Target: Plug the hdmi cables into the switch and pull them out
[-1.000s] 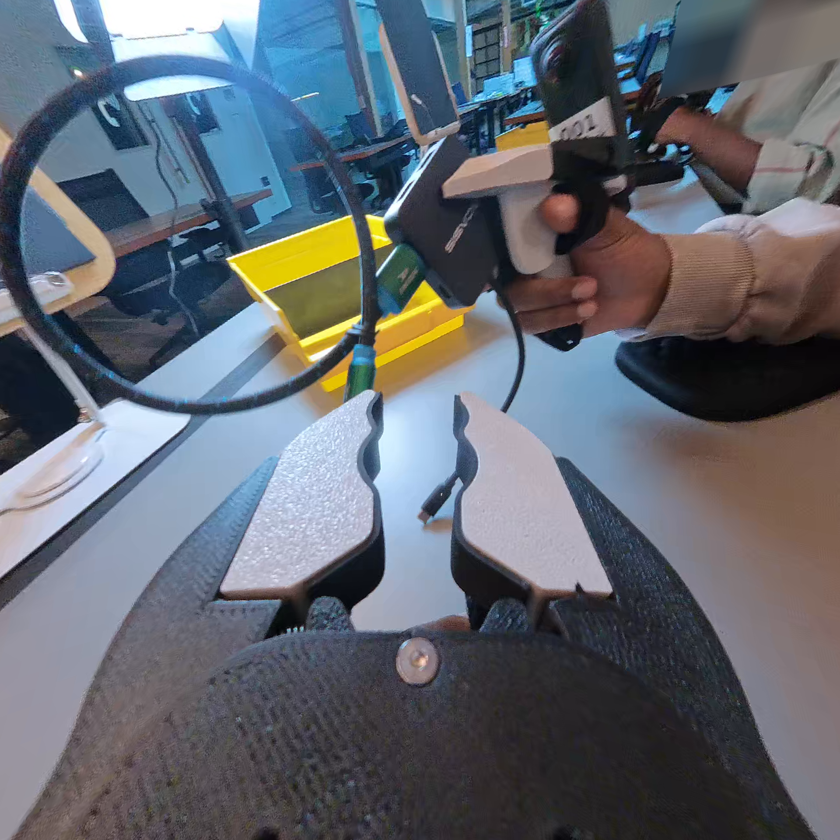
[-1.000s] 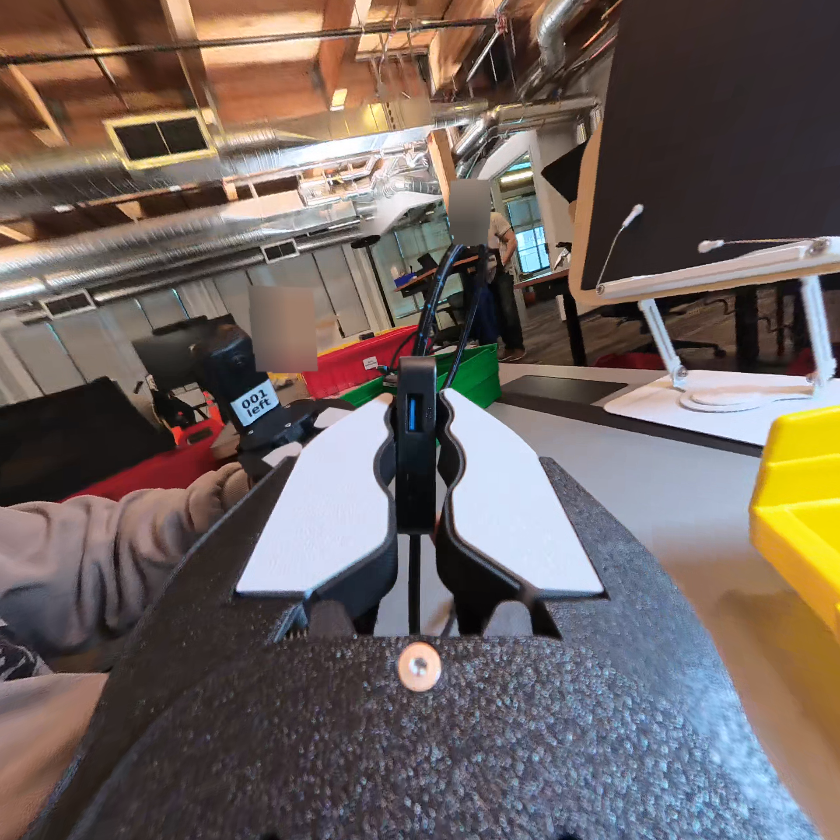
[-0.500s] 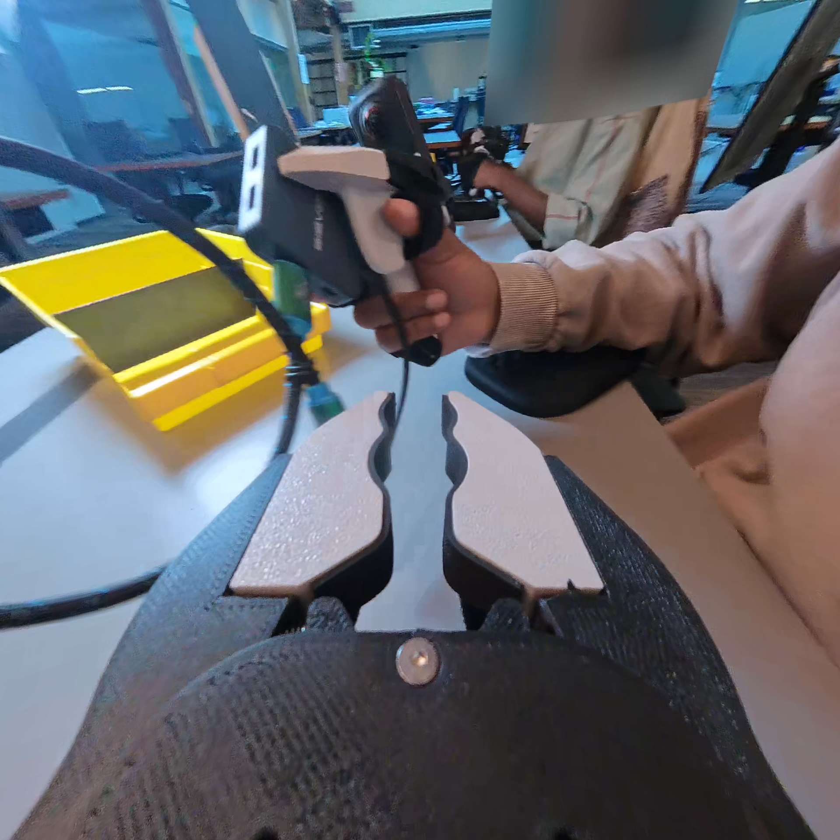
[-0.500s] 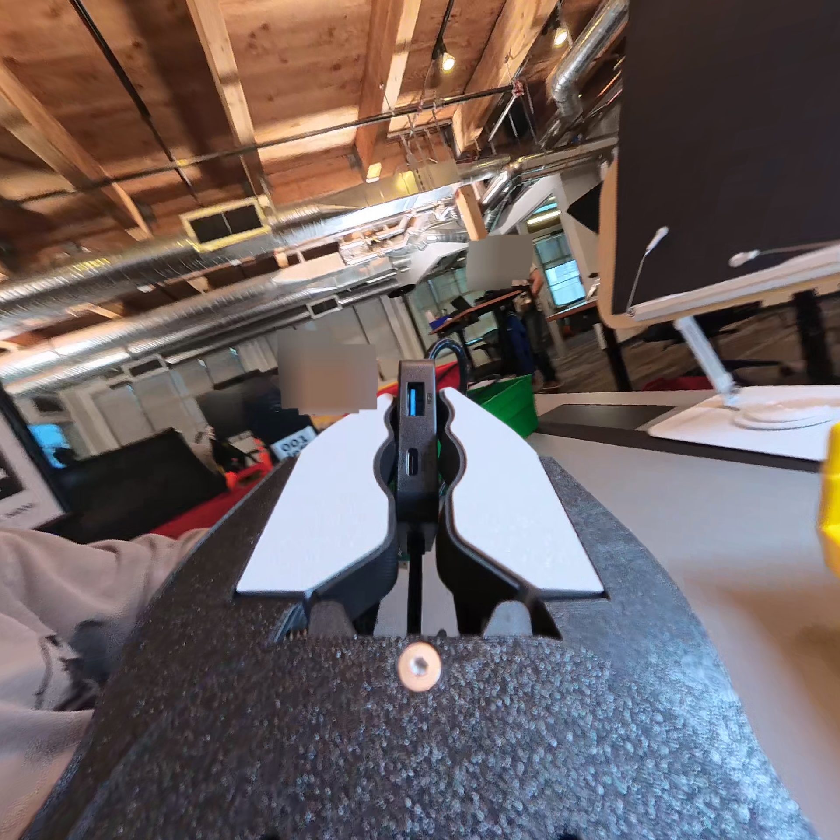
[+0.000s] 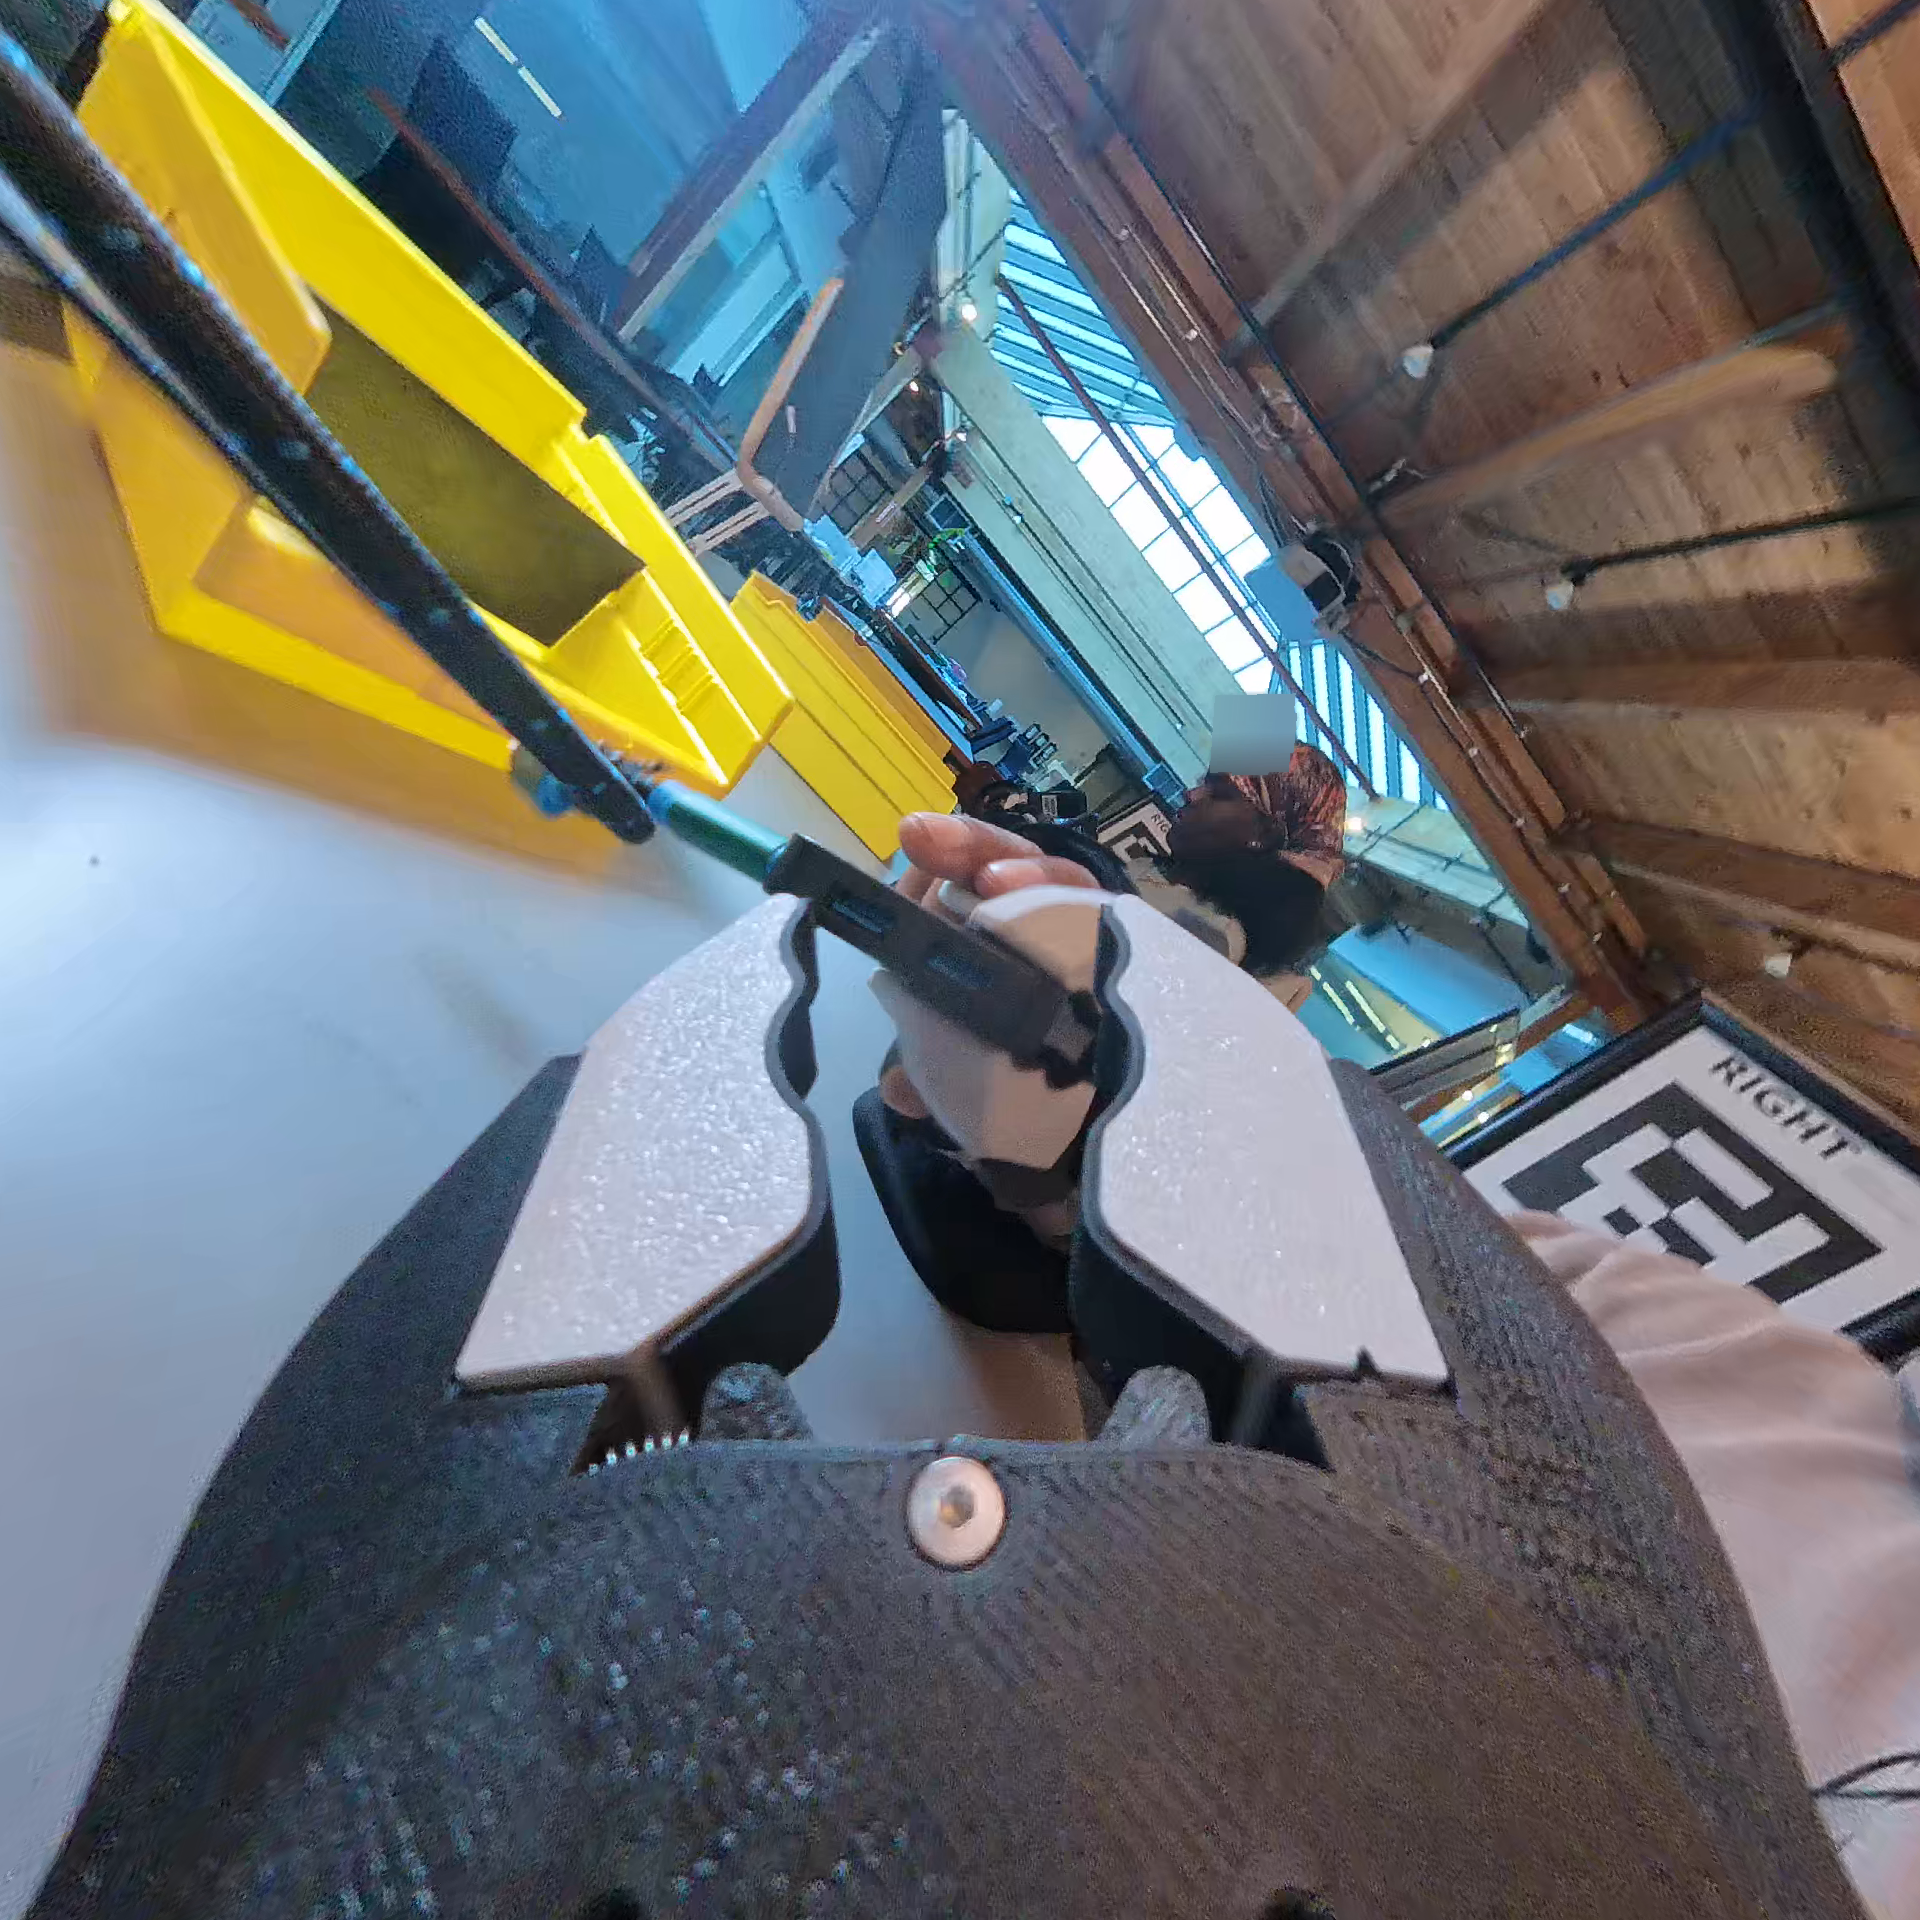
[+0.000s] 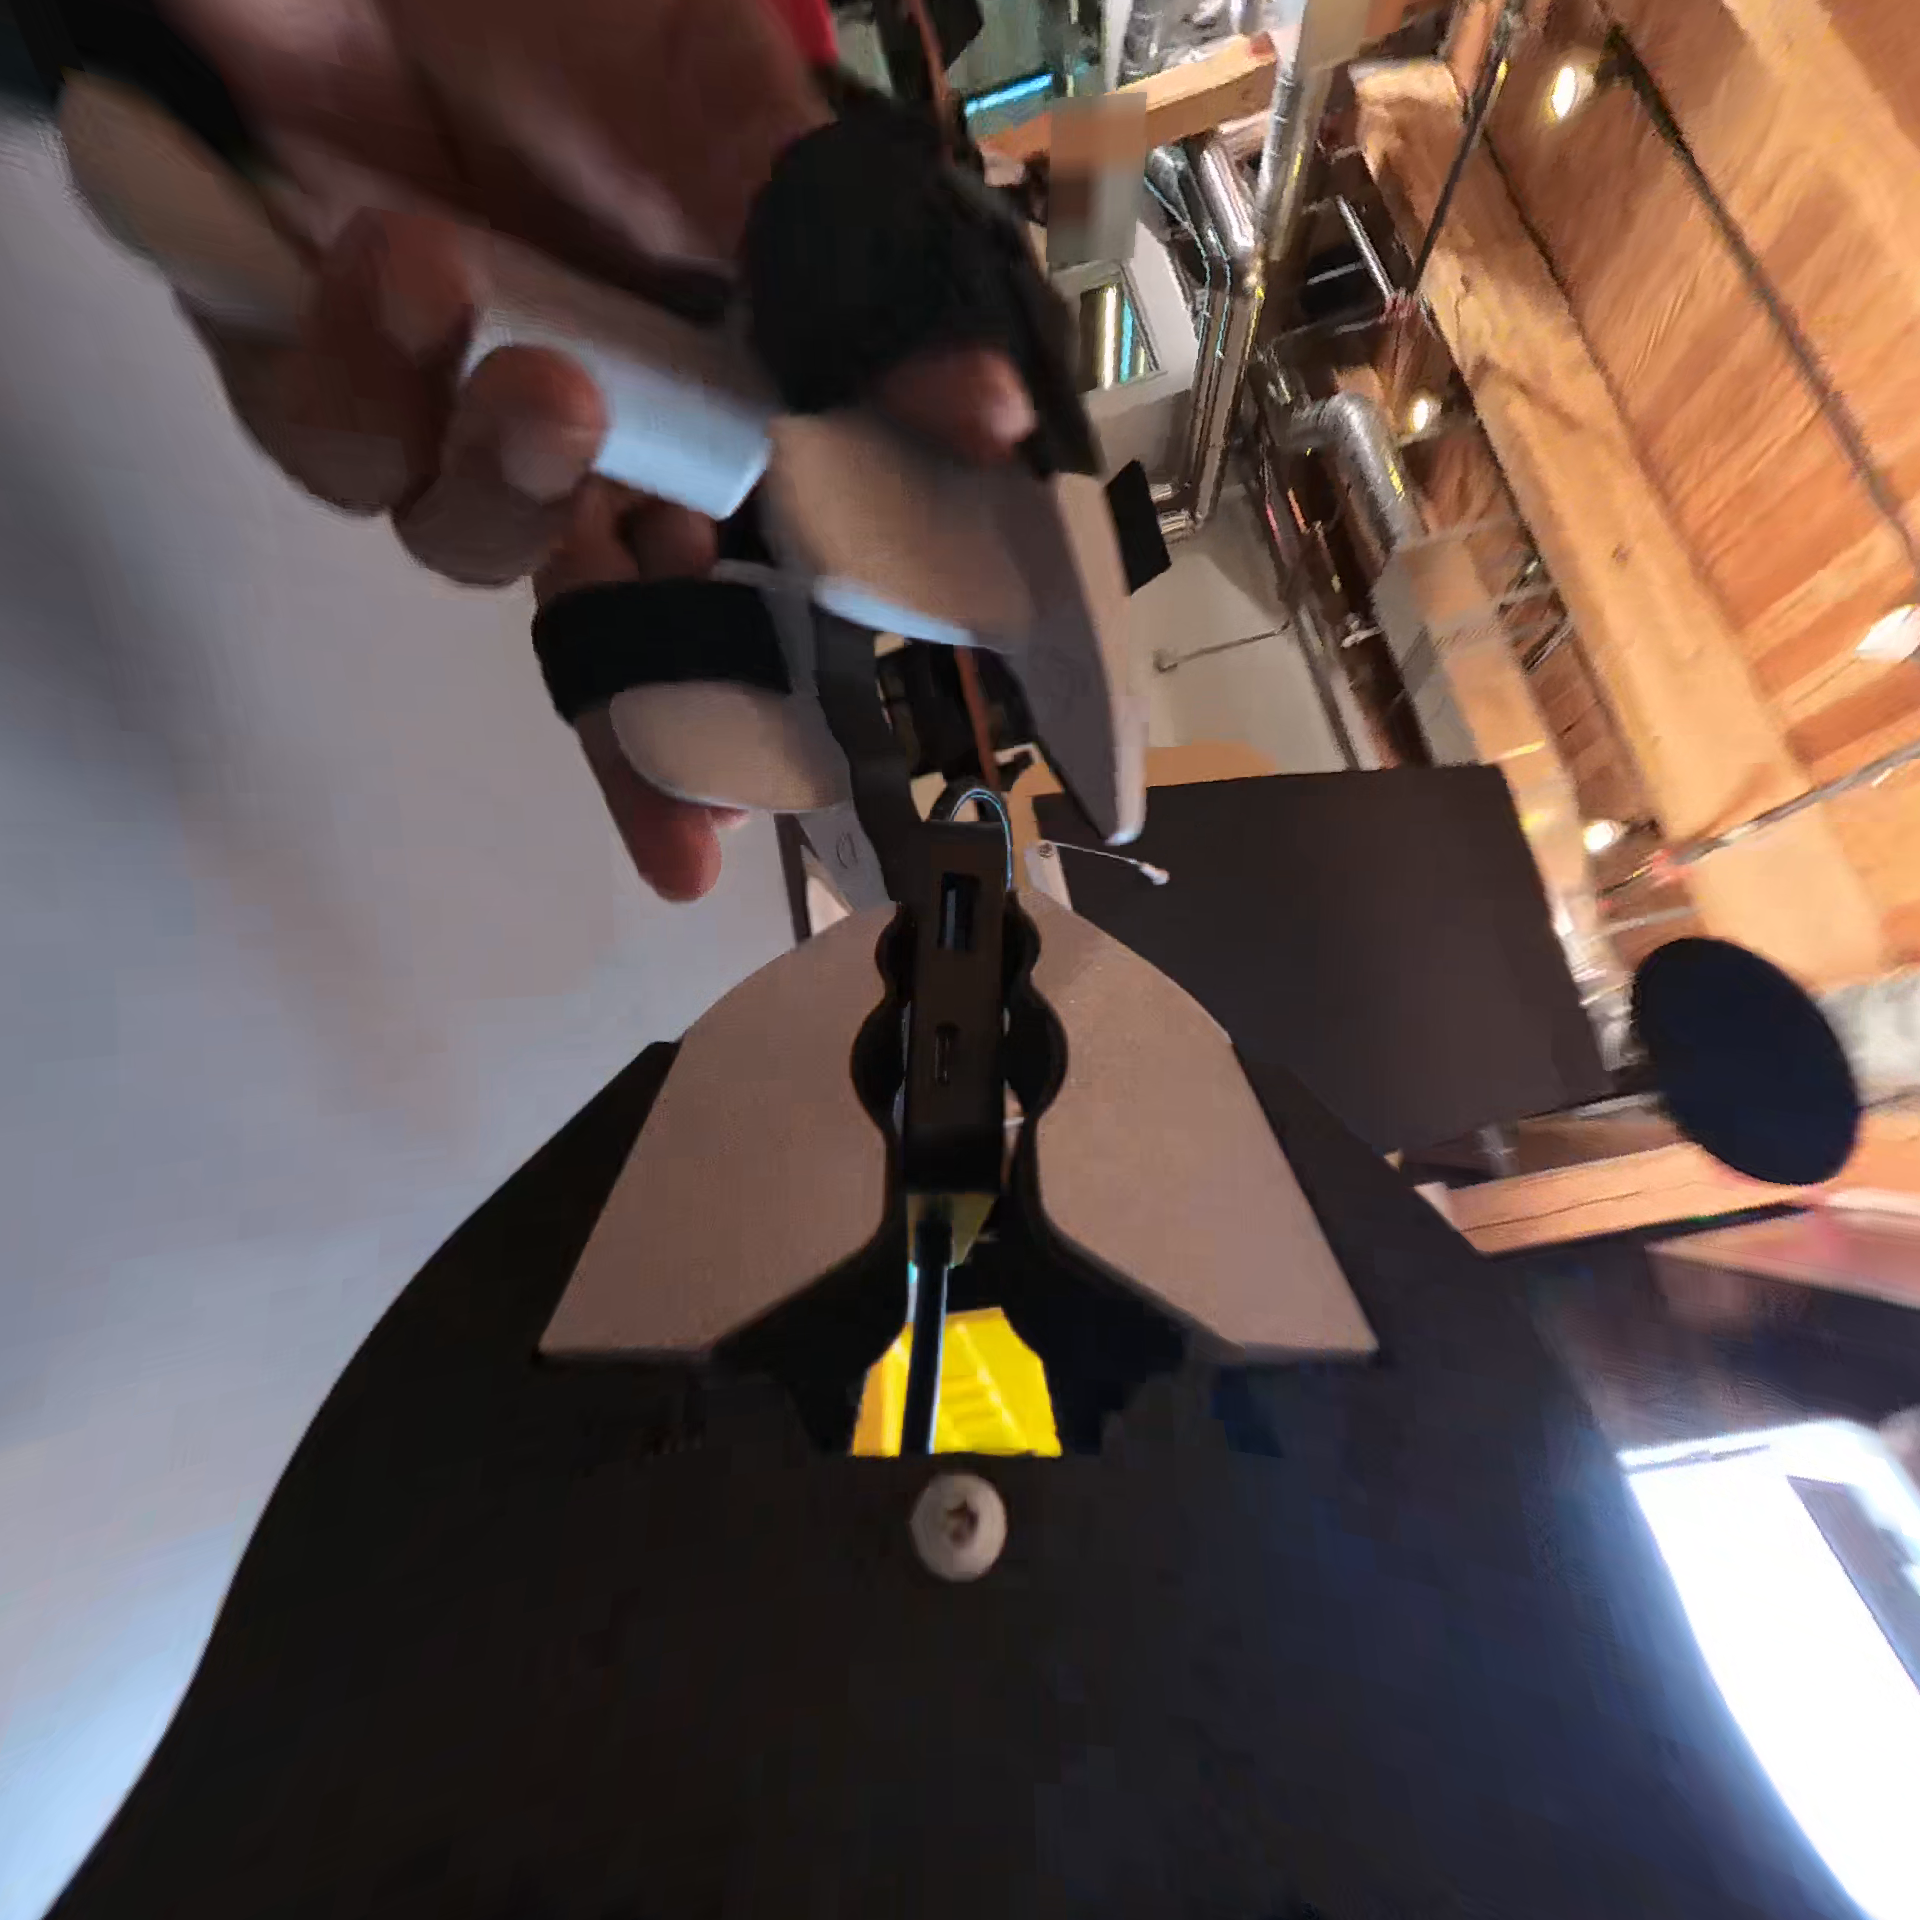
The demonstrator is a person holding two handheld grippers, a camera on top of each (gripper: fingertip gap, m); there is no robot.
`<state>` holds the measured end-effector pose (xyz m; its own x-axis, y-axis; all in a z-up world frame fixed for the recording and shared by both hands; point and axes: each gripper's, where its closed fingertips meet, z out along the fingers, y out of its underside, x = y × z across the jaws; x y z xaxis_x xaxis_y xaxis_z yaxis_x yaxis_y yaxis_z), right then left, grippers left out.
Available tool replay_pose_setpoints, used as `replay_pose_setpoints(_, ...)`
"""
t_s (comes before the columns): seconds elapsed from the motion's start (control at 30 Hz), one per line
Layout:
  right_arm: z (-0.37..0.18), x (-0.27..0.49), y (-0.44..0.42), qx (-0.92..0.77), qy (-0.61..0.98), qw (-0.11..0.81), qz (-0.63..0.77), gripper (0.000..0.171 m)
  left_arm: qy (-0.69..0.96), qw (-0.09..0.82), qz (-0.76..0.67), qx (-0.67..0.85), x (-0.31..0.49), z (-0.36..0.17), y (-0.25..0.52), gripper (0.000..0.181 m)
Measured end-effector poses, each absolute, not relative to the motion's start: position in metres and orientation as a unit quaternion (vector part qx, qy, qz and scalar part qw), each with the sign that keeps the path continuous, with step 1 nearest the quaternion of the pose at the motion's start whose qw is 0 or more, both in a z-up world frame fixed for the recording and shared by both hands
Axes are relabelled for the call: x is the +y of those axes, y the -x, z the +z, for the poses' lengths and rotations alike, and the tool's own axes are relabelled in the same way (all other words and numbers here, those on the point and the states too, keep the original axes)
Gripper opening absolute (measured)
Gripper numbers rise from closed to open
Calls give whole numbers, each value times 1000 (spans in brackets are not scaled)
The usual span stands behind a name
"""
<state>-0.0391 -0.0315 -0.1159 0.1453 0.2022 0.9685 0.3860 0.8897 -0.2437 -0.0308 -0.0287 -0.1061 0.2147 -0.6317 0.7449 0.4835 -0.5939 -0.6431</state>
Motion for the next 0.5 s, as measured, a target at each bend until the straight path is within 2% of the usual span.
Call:
replay_pose_setpoints(0.17, -126, -33, 44, -666, 161, 713, -150, 15, 675, 397, -621, 33, -25, -129, 24, 70)
replay_pose_setpoints(0.23, -125, -34, 44, -667, 150, 712, -160, 14, 657, 380, -650, 34, -30, -124, 22, 58)
replay_pose_setpoints(0.27, -127, -36, 44, -670, 144, 710, -161, 15, 649, 382, -657, 42, -33, -120, 22, 43)
replay_pose_setpoints(0.5, -121, -53, 38, -664, 105, 723, -156, 19, 643, 401, -646, 88, -43, -113, 20, 26)
